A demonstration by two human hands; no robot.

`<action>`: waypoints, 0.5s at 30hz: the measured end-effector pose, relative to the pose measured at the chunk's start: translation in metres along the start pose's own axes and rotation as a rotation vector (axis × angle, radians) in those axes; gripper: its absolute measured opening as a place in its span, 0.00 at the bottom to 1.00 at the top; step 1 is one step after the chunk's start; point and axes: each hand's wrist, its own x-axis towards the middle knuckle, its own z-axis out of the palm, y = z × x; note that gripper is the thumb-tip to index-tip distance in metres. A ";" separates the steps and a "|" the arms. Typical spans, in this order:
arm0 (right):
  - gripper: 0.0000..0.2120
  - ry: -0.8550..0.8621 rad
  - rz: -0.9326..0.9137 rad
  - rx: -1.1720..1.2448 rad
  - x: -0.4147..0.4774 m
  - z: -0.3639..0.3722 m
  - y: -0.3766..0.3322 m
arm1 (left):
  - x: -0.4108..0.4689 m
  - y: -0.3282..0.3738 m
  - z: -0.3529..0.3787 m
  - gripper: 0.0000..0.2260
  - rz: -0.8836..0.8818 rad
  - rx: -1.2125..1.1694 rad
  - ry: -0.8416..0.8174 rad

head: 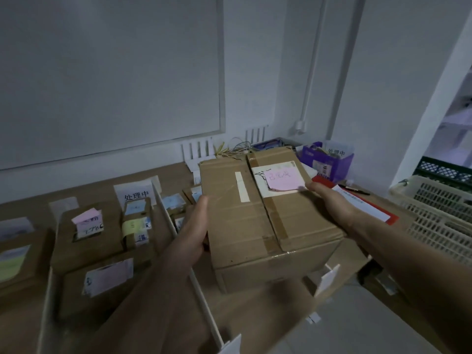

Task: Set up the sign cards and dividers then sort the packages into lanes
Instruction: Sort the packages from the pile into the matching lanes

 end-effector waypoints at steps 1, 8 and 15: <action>0.12 -0.016 -0.001 -0.021 0.012 -0.001 0.002 | 0.009 -0.003 0.003 0.20 -0.003 -0.003 0.028; 0.25 -0.129 0.084 -0.087 0.101 0.000 0.043 | 0.069 -0.041 0.013 0.34 -0.042 0.016 0.104; 0.16 -0.170 0.151 -0.106 0.150 0.007 0.080 | 0.109 -0.107 0.004 0.57 -0.159 0.008 0.190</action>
